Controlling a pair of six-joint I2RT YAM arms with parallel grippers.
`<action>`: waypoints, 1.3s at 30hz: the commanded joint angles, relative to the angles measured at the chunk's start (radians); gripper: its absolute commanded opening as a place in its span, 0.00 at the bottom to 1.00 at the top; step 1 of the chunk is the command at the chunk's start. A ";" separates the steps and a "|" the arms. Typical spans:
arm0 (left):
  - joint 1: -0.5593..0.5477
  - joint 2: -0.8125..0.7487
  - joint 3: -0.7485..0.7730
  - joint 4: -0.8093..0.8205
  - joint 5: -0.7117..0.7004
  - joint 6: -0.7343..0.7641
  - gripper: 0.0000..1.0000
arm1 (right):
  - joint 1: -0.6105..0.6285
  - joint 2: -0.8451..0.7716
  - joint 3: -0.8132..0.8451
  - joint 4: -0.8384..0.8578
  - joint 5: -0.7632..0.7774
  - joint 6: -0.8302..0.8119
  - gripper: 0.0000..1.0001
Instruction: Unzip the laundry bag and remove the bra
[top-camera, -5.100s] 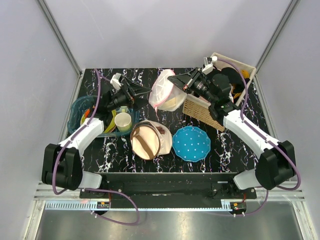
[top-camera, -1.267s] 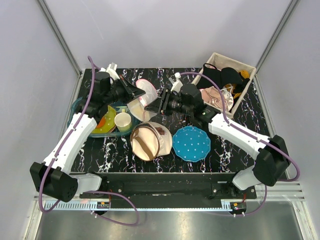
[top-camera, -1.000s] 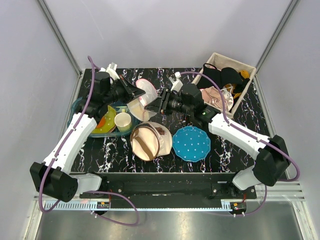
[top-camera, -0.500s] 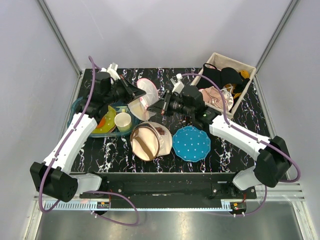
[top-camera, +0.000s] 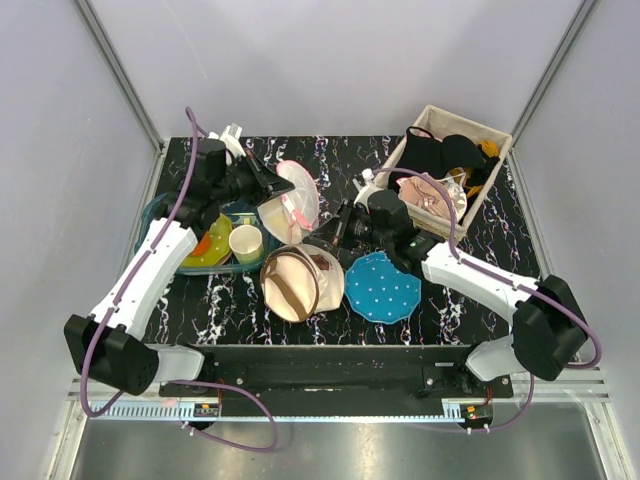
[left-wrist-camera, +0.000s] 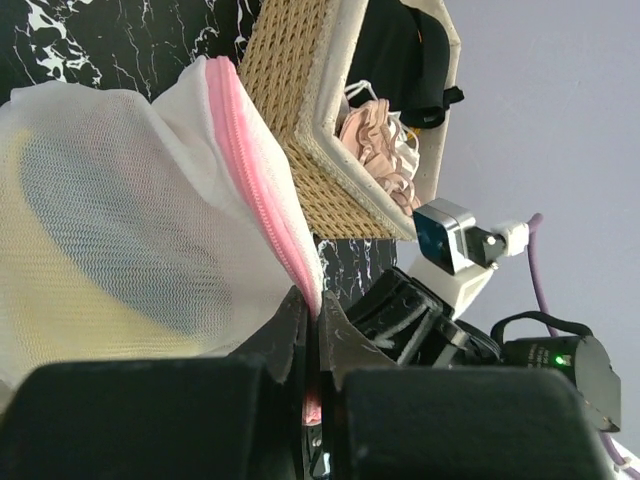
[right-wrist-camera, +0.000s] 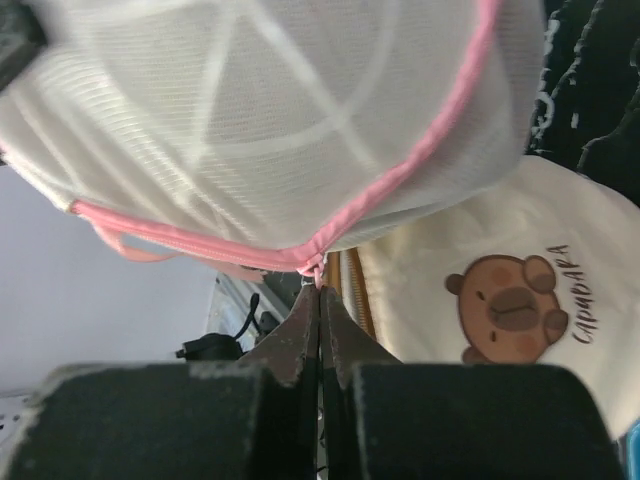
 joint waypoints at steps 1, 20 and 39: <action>-0.021 0.003 0.099 0.068 -0.014 0.036 0.00 | -0.010 -0.095 -0.070 -0.056 0.102 -0.040 0.00; -0.032 0.486 0.394 0.001 0.074 0.251 0.76 | -0.022 0.054 0.137 -0.188 0.244 -0.113 0.00; -0.029 0.229 0.051 -0.001 0.037 -0.024 0.89 | -0.062 0.148 0.138 -0.126 0.162 -0.084 0.00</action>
